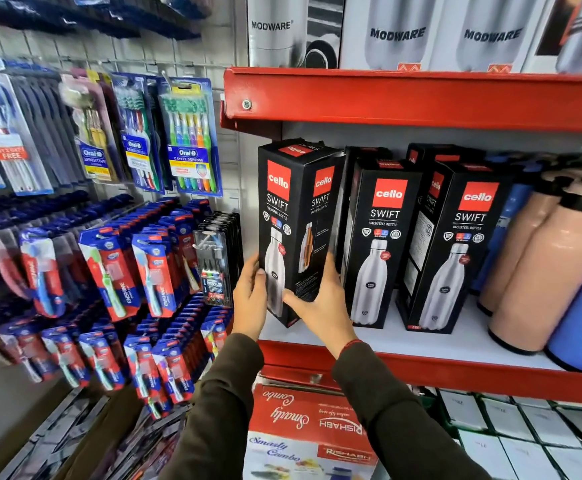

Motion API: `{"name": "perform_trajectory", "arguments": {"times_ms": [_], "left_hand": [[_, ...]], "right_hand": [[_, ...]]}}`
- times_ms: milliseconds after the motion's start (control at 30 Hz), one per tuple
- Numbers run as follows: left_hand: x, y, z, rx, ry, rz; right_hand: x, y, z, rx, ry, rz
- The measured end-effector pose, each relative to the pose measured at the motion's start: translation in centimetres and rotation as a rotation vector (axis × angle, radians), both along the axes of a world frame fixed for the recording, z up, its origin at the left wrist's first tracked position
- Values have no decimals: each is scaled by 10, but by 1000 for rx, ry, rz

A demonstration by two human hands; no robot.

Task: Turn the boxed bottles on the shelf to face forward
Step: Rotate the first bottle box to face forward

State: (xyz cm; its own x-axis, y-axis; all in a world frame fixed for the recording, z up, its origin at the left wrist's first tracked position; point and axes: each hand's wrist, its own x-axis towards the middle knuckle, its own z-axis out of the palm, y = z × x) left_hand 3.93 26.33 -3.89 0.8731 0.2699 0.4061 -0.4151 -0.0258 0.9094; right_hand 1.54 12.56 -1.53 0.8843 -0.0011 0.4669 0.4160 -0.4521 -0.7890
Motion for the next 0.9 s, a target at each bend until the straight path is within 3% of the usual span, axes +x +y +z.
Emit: {"name": "perform_trajectory", "arguments": {"times_ms": [400, 900], "left_hand": [[0, -3, -18, 40, -10, 7], [0, -22, -15, 43, 71, 69]], "right_hand": [[14, -6, -13, -170, 2, 58], [20, -8, -19, -152, 64, 0]]}}
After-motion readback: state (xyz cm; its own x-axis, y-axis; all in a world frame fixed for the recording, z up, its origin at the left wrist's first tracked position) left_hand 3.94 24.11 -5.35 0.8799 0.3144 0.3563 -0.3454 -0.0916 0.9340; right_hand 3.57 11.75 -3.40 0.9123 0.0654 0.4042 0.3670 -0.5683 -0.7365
